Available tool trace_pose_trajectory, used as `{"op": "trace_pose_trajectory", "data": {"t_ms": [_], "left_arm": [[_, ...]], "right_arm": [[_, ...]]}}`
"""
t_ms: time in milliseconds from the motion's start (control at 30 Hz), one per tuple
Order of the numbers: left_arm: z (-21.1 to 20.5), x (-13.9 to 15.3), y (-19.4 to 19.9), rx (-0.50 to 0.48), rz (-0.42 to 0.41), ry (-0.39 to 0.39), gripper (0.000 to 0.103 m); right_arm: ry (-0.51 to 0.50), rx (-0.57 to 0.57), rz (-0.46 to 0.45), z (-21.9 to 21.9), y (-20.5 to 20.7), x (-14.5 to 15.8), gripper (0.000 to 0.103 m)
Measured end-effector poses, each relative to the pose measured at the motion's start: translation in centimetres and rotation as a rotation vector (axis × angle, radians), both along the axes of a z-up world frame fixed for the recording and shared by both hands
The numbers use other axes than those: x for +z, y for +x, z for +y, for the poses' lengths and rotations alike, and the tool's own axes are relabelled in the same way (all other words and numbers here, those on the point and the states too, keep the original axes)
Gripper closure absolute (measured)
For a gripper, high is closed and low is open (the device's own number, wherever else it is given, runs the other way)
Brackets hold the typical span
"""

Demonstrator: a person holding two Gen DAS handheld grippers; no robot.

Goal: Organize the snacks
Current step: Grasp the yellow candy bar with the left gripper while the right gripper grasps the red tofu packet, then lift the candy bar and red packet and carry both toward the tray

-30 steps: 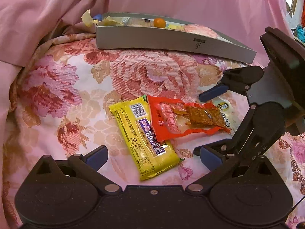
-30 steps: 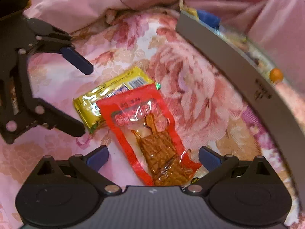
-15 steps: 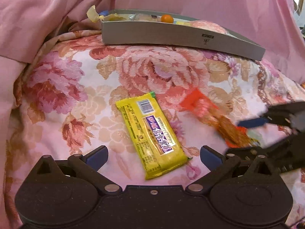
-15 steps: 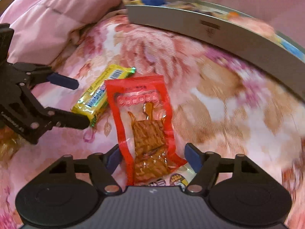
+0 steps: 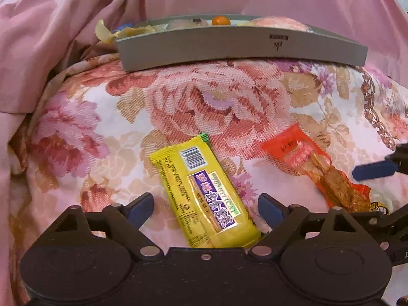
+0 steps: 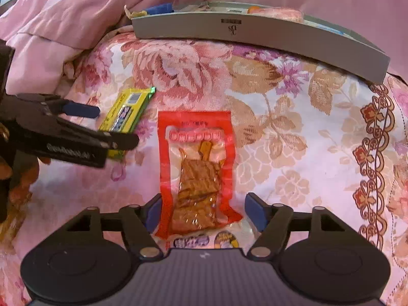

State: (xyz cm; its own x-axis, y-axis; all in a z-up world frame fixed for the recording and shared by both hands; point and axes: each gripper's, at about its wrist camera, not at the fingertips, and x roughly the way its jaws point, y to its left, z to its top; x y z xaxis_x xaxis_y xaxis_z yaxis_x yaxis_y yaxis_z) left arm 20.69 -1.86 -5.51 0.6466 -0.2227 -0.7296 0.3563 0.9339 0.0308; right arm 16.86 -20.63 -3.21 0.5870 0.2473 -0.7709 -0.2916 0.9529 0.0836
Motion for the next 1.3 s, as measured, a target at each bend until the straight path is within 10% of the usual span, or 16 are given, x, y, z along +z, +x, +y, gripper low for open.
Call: {"op": "trace_pose_trajectory", "data": {"t_ms": [300, 533, 1300], "left_arm": [[-0.3, 0.2, 0.8, 0.023, -0.009, -0.029, 0.029], [-0.1, 0.3, 0.3, -0.005, -0.002, -0.051, 0.049], [0.9, 1.1, -2.9, -0.052, 0.088, -0.093, 0.055]], "right_arm": [[0.032, -0.001, -0.037, 0.6, 2.1, -0.5, 0.015], [0.058, 0.015, -0.032, 0.8, 1.8, -0.6, 0.035], [-0.106, 0.175, -0.061, 3.1, -1.8, -0.1, 0.038]]}}
